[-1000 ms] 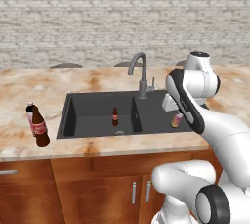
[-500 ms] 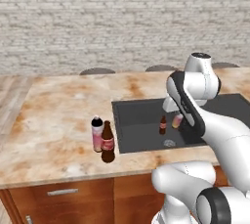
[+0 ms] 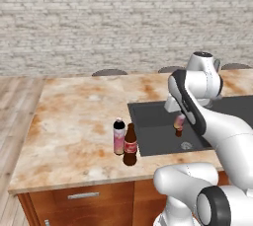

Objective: Place the large bottle from the dining counter next to the other large bottle outside the sink, and place the small bottle from the dining counter next to the other small bottle inside the sink.

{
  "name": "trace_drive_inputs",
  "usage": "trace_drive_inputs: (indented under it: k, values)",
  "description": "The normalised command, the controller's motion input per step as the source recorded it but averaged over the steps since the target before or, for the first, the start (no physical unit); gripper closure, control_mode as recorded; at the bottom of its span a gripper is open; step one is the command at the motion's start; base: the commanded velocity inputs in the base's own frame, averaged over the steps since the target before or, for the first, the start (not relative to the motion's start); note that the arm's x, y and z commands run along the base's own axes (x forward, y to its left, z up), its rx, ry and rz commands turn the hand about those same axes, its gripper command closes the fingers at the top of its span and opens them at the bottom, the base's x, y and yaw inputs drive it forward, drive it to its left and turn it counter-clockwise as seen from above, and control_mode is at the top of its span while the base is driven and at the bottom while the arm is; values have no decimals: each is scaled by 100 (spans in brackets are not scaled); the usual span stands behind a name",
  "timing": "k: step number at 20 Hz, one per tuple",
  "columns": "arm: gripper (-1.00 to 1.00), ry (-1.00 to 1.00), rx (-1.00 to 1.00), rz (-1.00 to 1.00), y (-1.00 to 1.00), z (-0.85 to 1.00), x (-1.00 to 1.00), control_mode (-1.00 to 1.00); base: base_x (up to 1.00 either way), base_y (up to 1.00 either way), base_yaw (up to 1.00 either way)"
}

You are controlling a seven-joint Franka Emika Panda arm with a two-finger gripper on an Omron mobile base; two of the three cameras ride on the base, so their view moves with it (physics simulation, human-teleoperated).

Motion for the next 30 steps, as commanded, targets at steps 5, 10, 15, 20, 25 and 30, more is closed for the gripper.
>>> trace_drive_inputs:
  k: [5, 10, 15, 20, 25, 30]
  values:
    - [100, 0, 0, 0, 0, 0, 0, 100, 0, 0, 0]
    - [100, 0, 0, 0, 0, 0, 0, 100, 0, 0, 0]
    - [100, 0, 0, 0, 0, 0, 0, -100, 0, 0, 0]
    - [100, 3, 0, -4, 0, 0, 15, -100, 0, 0, 0]
    - [100, 3, 0, -4, -8, -3, 8, -100, 0, 0, 0]
    - [100, 9, 0, -8, 0, -39, 48, -100, 0, 0, 0]
